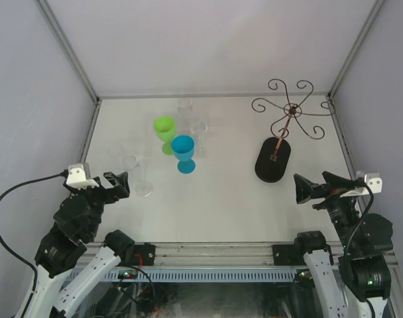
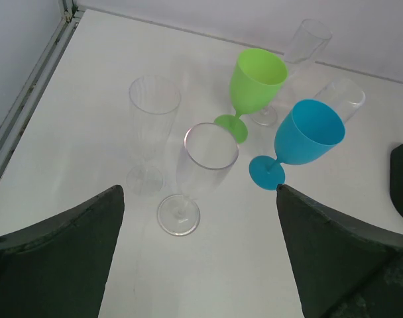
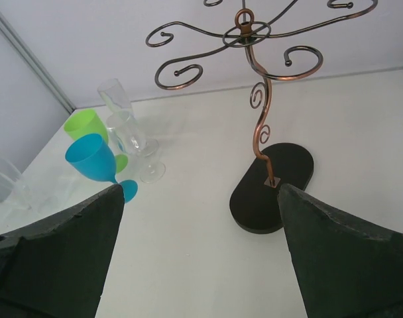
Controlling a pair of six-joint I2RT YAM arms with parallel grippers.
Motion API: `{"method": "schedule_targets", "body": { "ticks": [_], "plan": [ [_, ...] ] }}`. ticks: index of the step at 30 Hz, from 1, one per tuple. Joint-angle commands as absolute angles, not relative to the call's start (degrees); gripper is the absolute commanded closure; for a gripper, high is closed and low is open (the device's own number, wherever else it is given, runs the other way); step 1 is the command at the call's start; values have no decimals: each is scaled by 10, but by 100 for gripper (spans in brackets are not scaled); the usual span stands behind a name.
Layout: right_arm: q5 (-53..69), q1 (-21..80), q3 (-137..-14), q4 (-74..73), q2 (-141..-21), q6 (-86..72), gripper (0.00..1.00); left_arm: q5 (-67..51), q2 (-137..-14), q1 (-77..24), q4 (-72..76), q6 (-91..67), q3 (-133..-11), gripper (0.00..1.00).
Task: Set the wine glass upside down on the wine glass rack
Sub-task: Adjust the wine rack at the center of the board.
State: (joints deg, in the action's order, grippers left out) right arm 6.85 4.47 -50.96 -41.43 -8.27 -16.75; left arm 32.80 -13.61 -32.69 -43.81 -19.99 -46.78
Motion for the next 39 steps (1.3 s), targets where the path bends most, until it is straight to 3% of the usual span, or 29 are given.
{"method": "schedule_targets", "body": {
  "ticks": [1, 28, 34, 39],
  "plan": [
    [77, 41, -508, -399, -72, -165, 0, 330, -142, -322, -419, -206, -495, 0],
    [-6, 41, -590, -539, -238, -200, 0, 335, -139, -322, -427, -208, -486, 0],
    [66, 41, -481, -358, -191, -275, 0, 332, -131, -322, -425, -207, -481, 0],
    [31, 48, -377, -240, -159, -327, 0, 331, -123, -322, -425, -207, -479, 0]
  ]
}}
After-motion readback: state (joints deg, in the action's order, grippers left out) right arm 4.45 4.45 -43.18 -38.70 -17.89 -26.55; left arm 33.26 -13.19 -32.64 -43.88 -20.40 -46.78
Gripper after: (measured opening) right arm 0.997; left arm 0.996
